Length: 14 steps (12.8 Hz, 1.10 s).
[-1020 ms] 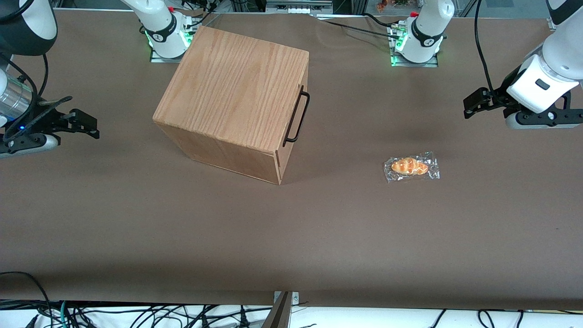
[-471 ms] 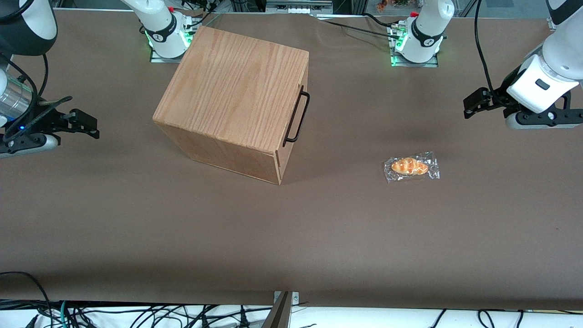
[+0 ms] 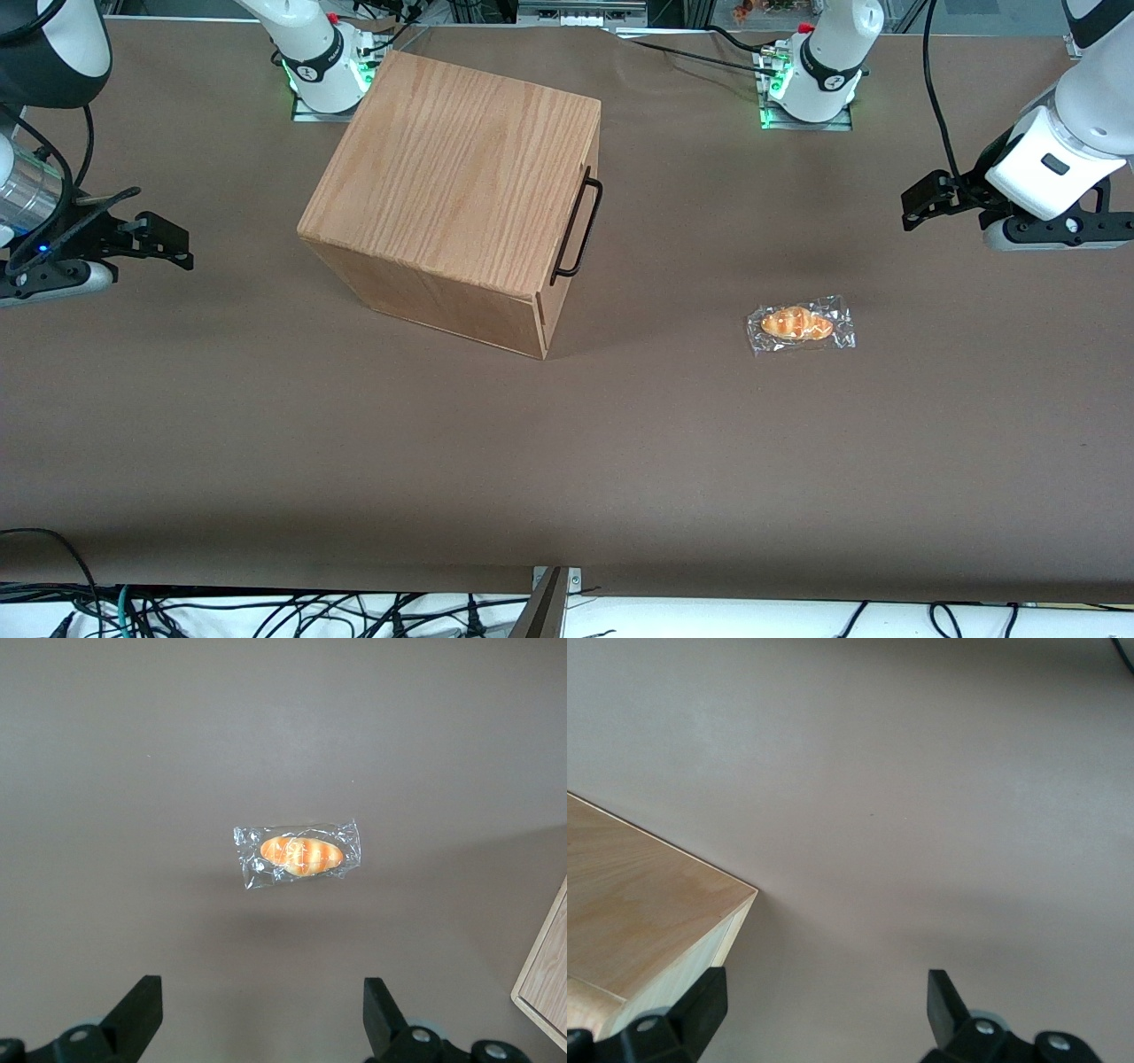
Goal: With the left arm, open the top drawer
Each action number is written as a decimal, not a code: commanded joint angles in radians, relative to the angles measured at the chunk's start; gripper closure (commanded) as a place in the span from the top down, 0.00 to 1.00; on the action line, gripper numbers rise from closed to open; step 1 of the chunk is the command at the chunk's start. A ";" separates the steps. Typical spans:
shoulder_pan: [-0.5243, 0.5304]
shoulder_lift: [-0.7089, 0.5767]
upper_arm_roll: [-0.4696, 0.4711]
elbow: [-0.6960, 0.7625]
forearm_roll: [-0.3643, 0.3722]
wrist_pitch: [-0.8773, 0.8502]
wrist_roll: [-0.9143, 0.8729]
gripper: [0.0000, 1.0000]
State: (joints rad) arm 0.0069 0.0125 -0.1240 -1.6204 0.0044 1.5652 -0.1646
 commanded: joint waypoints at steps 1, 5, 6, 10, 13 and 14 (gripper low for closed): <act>0.010 0.014 -0.005 0.031 -0.015 -0.024 0.025 1.00; 0.011 0.014 -0.005 0.031 -0.017 -0.024 0.025 1.00; 0.010 0.014 -0.005 0.033 -0.017 -0.027 0.024 1.00; -0.008 0.015 -0.016 0.033 -0.062 -0.057 0.025 1.00; -0.022 0.055 -0.023 0.034 -0.219 -0.059 0.025 1.00; -0.030 0.060 -0.026 0.034 -0.234 -0.057 0.027 1.00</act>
State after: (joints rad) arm -0.0104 0.0376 -0.1479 -1.6202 -0.1849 1.5264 -0.1609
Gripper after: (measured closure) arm 0.000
